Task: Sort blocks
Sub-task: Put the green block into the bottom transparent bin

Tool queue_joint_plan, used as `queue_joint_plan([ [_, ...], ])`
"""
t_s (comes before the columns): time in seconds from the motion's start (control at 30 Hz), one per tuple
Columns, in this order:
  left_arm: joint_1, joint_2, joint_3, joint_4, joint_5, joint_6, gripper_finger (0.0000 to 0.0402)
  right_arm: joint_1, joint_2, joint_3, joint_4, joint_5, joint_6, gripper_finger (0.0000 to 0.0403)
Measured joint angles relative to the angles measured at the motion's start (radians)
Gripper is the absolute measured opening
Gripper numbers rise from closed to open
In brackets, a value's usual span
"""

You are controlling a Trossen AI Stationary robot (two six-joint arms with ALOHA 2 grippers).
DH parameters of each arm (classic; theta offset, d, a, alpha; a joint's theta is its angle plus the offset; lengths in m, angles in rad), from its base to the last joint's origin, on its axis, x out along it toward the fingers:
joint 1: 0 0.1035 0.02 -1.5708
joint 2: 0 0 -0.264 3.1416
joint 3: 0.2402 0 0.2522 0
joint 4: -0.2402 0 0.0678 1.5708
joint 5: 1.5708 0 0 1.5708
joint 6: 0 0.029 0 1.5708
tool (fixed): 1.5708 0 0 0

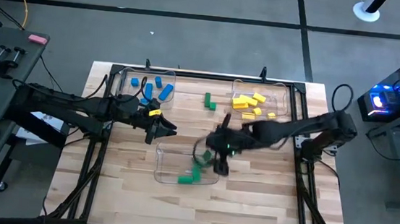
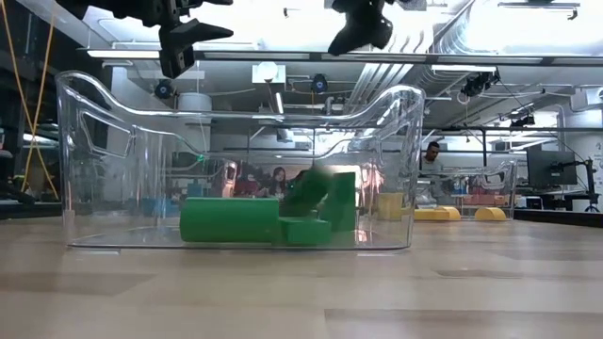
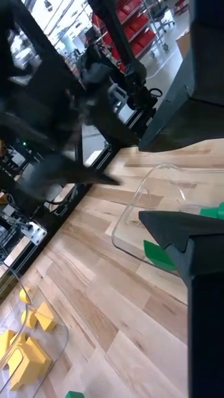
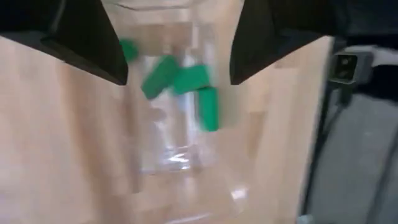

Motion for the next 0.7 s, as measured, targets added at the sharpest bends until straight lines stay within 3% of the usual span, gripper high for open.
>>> queue_joint_plan([
  [0.17,0.001,0.000,0.000,0.000,-0.002,0.000,0.0149,-0.143,-0.002,0.187,-0.196,0.185,-0.100,0.0288],
  [0.33,0.001,0.000,0.000,0.000,-0.004,-0.007,0.0149,-0.401,0.073,0.277,-0.158,0.079,-0.211,0.0289],
  [0.47,0.001,0.000,0.000,0.000,-0.012,-0.010,0.0149,-0.574,0.240,0.321,-0.184,-0.055,-0.230,0.0290],
  [0.7,0.001,0.000,0.000,0.000,-0.013,-0.043,0.0149,-0.645,0.490,0.413,-0.328,-0.098,-0.345,0.0291],
])
